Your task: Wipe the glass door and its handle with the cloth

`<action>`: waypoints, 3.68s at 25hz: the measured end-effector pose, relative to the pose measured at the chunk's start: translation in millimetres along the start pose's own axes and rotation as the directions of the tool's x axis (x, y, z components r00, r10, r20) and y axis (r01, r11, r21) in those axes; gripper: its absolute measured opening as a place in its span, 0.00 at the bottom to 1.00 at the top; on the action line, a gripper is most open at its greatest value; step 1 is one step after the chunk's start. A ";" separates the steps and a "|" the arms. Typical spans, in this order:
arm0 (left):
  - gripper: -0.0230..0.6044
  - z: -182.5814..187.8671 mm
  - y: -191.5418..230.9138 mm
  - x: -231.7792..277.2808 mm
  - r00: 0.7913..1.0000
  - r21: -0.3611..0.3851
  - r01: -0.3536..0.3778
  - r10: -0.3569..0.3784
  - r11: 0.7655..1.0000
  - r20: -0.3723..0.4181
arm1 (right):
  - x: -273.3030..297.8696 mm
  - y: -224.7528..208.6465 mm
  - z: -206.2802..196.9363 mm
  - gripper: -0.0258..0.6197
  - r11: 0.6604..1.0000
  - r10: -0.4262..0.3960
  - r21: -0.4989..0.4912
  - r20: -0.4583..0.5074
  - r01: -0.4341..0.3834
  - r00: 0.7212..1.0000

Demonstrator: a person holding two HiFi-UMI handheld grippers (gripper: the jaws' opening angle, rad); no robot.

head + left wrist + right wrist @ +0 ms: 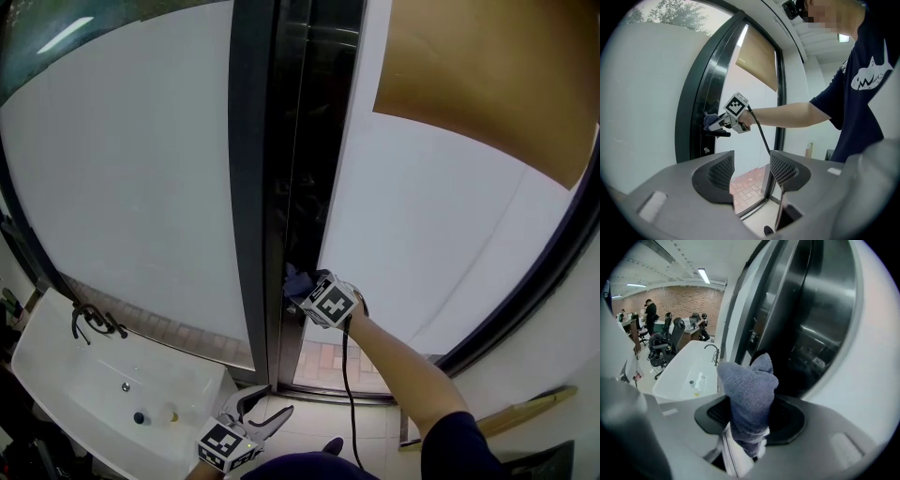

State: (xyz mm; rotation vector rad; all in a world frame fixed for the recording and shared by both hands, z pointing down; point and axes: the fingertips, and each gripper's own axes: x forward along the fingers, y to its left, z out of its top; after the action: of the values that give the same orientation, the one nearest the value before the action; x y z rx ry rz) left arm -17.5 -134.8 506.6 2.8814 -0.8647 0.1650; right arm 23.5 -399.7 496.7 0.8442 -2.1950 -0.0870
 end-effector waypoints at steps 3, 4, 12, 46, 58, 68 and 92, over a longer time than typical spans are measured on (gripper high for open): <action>0.41 0.9 -0.9 0.6 1.000 -0.002 0.008 -0.008 1.000 -0.003 | -4.8 -2.4 4.2 0.42 1.000 -0.004 0.021 0.040 0.003 0.999; 0.41 1.2 -0.6 0.6 1.000 0.001 0.008 -0.008 1.000 -0.002 | -7.2 -3.1 6.9 0.44 1.000 -0.004 0.030 0.062 0.002 0.998; 0.41 1.4 1.0 0.6 1.000 0.004 0.006 -0.006 1.000 -0.001 | -14.1 -0.1 16.4 0.54 0.991 0.072 0.104 0.134 -0.086 0.988; 0.40 -2.3 5.6 0.0 1.000 -0.006 -0.013 0.013 1.000 -0.008 | -7.6 -1.3 -0.7 0.29 0.998 -0.051 0.025 0.089 0.049 0.995; 0.40 1.4 1.3 8.6 1.000 0.007 0.021 -0.021 1.000 -0.004 | -47.1 -31.4 -64.0 0.29 0.992 -0.051 0.113 0.022 0.048 0.998; 0.40 3.3 3.9 4.3 1.000 0.002 0.020 -0.020 1.000 0.000 | -67.3 -45.9 -61.3 0.28 0.916 0.014 0.401 0.051 -0.033 0.999; 0.40 2.7 1.1 3.2 1.000 0.002 0.007 -0.007 1.000 0.008 | -35.7 -35.8 -59.8 0.28 0.954 0.053 0.300 -0.060 -0.033 0.997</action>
State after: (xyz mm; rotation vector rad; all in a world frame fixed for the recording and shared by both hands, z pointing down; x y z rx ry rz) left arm -15.3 -137.8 504.5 2.8887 -0.8565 0.1543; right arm 101.3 -394.5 504.7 0.9475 -2.1921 0.2987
